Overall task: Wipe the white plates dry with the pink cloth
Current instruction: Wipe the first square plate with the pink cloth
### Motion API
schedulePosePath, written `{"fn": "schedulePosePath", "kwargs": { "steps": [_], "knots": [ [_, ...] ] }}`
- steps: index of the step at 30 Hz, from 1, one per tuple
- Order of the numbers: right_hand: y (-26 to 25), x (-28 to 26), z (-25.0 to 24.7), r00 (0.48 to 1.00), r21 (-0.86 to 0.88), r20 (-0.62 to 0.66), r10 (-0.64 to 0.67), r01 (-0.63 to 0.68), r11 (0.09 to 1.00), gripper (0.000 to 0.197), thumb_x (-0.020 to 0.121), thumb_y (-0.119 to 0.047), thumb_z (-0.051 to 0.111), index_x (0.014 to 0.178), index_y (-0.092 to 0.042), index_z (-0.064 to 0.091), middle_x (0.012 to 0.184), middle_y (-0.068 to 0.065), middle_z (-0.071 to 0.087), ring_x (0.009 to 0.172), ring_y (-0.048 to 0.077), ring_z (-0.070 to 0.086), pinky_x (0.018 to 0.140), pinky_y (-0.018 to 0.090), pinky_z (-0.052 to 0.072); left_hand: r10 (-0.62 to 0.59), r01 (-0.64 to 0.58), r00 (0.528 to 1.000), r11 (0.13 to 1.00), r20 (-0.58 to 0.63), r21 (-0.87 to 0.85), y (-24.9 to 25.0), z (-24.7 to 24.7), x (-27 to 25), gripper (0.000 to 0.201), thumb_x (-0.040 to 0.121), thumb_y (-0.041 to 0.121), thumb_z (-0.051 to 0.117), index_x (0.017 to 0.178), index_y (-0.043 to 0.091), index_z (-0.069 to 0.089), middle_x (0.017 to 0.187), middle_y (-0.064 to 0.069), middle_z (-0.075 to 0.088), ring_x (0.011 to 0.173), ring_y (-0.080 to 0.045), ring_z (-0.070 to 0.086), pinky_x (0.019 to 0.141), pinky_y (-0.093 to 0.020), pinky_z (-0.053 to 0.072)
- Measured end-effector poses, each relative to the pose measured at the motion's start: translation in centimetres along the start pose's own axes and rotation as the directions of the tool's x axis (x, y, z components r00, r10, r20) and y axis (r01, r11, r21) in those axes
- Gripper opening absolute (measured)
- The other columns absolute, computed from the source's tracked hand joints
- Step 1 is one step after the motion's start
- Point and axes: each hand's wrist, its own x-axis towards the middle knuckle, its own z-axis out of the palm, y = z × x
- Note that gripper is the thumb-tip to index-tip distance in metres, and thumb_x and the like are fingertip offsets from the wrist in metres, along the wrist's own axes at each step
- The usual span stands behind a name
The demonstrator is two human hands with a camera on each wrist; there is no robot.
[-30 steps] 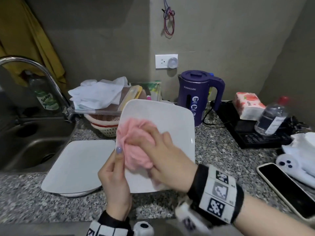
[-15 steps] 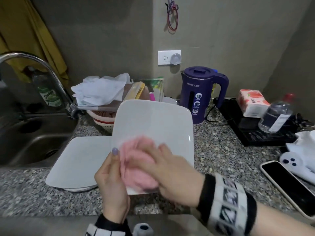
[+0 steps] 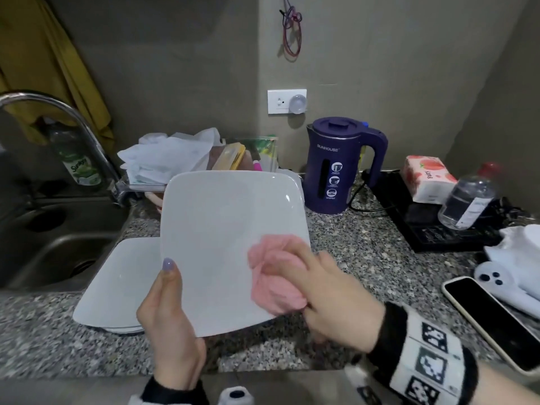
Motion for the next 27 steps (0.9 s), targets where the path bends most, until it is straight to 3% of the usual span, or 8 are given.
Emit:
{"fn": "schedulePosePath", "kwargs": {
  "steps": [3,8,11,14,19,22,24,27],
  "knots": [
    [1.3,0.3,-1.4,0.994,-0.127,-0.037,0.101,-0.105,0.986,0.07,0.085,-0.014,0.049,0.144,-0.039,0.021,0.146,-0.003,0.02,0.103,0.02,0.027,0.074,0.034,0.041,0.002,-0.002,1.0,1.0,0.023,0.009,-0.2,0.2,-0.3,0.023,0.1,0.025,0.051,0.104,0.013,0.07,0.104,0.006,0.075,0.098,-0.014,0.07,0.082,-0.031,0.057],
    [-4.5,2.2,0.5,0.943,-0.05,0.057,-0.328,0.331,0.942,0.076,0.077,-0.005,0.058,0.139,-0.041,0.032,0.145,-0.005,0.025,0.106,0.025,0.032,0.062,0.036,0.042,-0.05,0.048,0.997,0.998,0.066,0.028,-1.3,0.0,-0.5,0.029,0.094,0.024,0.053,0.085,0.012,0.078,0.091,-0.008,0.076,0.084,-0.016,0.07,0.075,-0.027,0.057],
    [-2.8,5.0,-2.7,0.97,-0.141,-0.144,-0.197,0.177,0.974,0.066,0.08,-0.018,0.053,0.135,-0.046,0.031,0.141,-0.007,0.03,0.098,0.019,0.032,0.05,0.024,0.027,-0.028,0.022,0.993,0.998,0.118,0.053,-0.7,-0.2,-0.8,0.032,0.088,0.031,0.056,0.102,0.008,0.074,0.104,-0.008,0.074,0.097,-0.021,0.068,0.088,-0.039,0.054],
    [-0.7,4.8,-3.9,0.963,-0.212,-0.267,-0.041,-0.017,0.977,0.069,0.087,-0.015,0.04,0.144,-0.046,0.02,0.148,-0.006,0.02,0.102,0.022,0.03,0.059,0.033,0.037,0.008,-0.016,0.989,0.999,0.146,0.051,0.0,-0.3,-0.8,0.035,0.09,0.032,0.055,0.111,0.008,0.07,0.11,-0.003,0.074,0.106,-0.021,0.068,0.091,-0.04,0.054],
    [-5.4,2.3,0.8,0.937,-0.021,-0.008,-0.348,0.348,0.937,0.066,0.082,-0.019,0.05,0.144,-0.032,0.031,0.151,-0.001,0.019,0.117,0.029,0.029,0.06,0.033,0.04,0.015,-0.03,0.985,0.996,0.172,0.083,-0.4,-0.2,-0.1,0.034,0.095,0.02,0.051,0.077,0.025,0.079,0.081,0.004,0.075,0.077,-0.009,0.067,0.068,-0.019,0.054],
    [-3.3,5.4,-0.9,0.969,-0.132,-0.155,-0.191,0.172,0.976,0.082,0.079,-0.01,0.059,0.144,-0.039,0.019,0.148,-0.004,0.015,0.11,0.026,0.033,0.049,0.025,0.024,0.029,-0.047,0.983,0.995,0.183,0.094,-0.2,-0.4,0.0,0.033,0.097,0.021,0.05,0.082,0.022,0.079,0.087,0.005,0.076,0.081,-0.005,0.066,0.073,-0.018,0.053],
    [-2.3,6.2,-2.9,0.956,-0.197,-0.293,-0.004,-0.057,0.979,0.078,0.084,-0.011,0.056,0.147,-0.032,0.016,0.147,0.002,0.017,0.115,0.03,0.035,0.055,0.027,0.028,0.01,-0.029,0.983,0.995,0.185,0.099,-0.2,-0.4,-0.3,0.027,0.096,0.024,0.051,0.092,0.015,0.077,0.097,0.002,0.076,0.088,-0.01,0.067,0.078,-0.025,0.055],
    [-3.9,5.3,-2.1,0.959,-0.179,-0.248,-0.141,0.097,0.979,0.074,0.079,-0.017,0.054,0.146,-0.02,0.023,0.143,0.007,0.029,0.113,0.031,0.036,0.054,0.021,0.022,0.007,-0.026,0.983,0.995,0.185,0.101,-0.3,0.1,-0.3,0.03,0.097,0.02,0.052,0.083,0.017,0.078,0.089,0.005,0.074,0.083,-0.008,0.063,0.076,-0.023,0.053]
  ]
}}
